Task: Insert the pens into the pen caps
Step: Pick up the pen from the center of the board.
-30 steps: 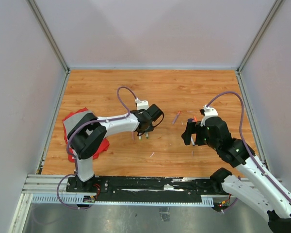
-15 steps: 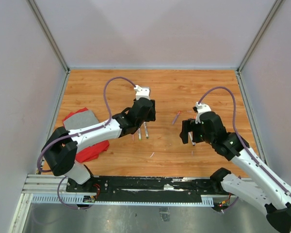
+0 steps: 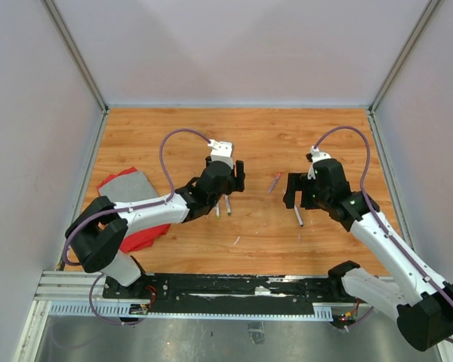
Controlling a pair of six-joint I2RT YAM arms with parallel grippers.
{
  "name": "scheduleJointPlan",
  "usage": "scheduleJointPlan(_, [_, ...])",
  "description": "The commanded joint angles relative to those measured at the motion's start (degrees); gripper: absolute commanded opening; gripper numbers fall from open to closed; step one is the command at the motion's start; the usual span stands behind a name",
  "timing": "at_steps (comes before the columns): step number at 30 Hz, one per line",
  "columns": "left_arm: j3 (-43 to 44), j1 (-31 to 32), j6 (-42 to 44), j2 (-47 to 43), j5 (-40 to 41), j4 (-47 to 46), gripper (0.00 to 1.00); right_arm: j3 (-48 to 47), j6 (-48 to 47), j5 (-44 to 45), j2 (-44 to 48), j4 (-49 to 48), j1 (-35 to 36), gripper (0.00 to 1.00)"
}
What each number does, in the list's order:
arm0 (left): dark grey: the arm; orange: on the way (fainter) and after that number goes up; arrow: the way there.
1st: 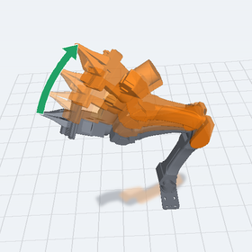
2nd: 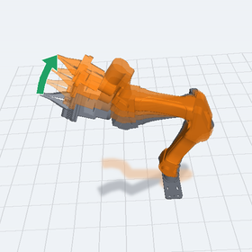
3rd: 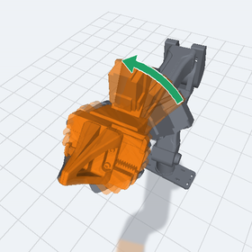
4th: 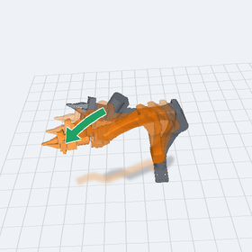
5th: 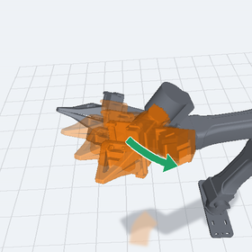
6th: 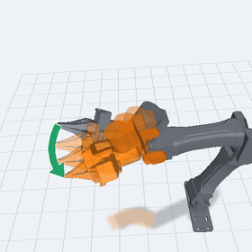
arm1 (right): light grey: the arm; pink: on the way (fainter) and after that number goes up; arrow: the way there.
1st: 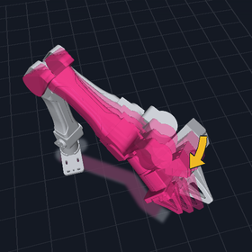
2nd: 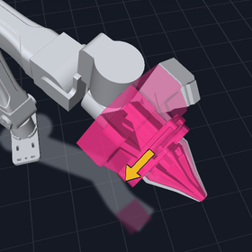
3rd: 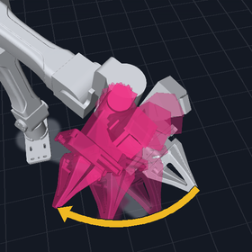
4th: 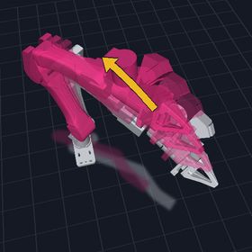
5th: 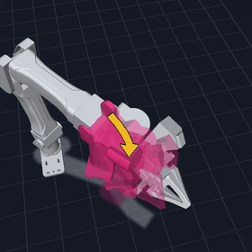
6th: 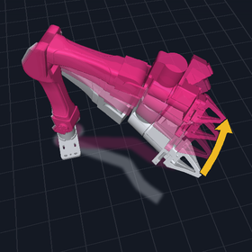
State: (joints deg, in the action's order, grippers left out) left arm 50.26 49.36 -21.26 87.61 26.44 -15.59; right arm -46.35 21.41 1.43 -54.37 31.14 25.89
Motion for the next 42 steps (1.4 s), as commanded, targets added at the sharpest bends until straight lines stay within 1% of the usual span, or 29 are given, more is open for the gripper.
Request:
scheduleJointPlan(1, [-2.2, 0.1, 0.3, 0.3, 1.8, -5.5, 0.70, -0.5, 1.7, -3.0, -0.8, -1.8, -4.2, 0.94])
scheduleJointPlan(6, [-6.3, 0.1, 0.7, -1.2, 1.7, -9.1, 0.71, -0.1, 2.8, -4.5, -1.1, -2.2, -7.1, 0.94])
scheduleJointPlan(10, [-6.2, 0.1, 0.5, -1.7, 2.1, -7.8, 0.71, -0.3, 2.5, -4.9, -1.8, -1.9, -7.9, 0.94])
scheduleJointPlan(15, [-8.4, 0.1, 0.6, -2.5, 1.4, -9.9, 0.73, -0.8, 2.5, -4.1, -4.2, -0.9, -8.4, 0.94])
scheduleJointPlan(18, [-8.3, 0.1, 0.5, -2.4, 1.3, -9.8, 0.73, -2.1, 2.4, -1.7, -6.1, 0.8, -8.7, 0.92])
scheduleJointPlan(20, [-8.9, 0.1, 0.3, -2.7, 0.8, -10.4, 0.73, -2.9, 2.2, -0.2, -7.7, 1.7, -9.0, 0.89])
scheduleJointPlan(23, [-9.8, 0.1, 0.4, -2.6, 0.0, -11.8, 0.73, -3.2, 1.7, 1.5, -9.8, 2.0, -9.3, 0.81])
scheduleJointPlan(28, [-9.8, 0.1, 1.2, -0.8, -0.7, -13.0, 0.71, -3.7, -0.1, 0.8, -14.5, 1.0, -10.2, 0.62])
scheduleJointPlan(32, [-9.6, 0.1, 1.4, -0.4, -1.2, -13.1, 0.70, -5.8, -1.3, 1.2, -18.5, 0.9, -11.5, 0.56])
scheduleJointPlan(33, [-9.6, 0.1, 1.4, -0.5, -1.3, -13.2, 0.70, -6.2, -1.6, 0.9, -19.5, 0.8, -12.0, 0.57])
scheduleJointPlan(38, [-9.2, 0.1, 1.5, 0.0, -1.5, -12.8, 0.70, -9.2, -3.7, -3.8, -24.2, 3.1, -12.6, 0.53])
scheduleJointPlan(42, [-9.2, 0.1, 1.4, -0.1, -1.8, -12.8, 0.70, -9.8, -3.7, -0.7, -25.2, 4.2, -12.9, 0.52])
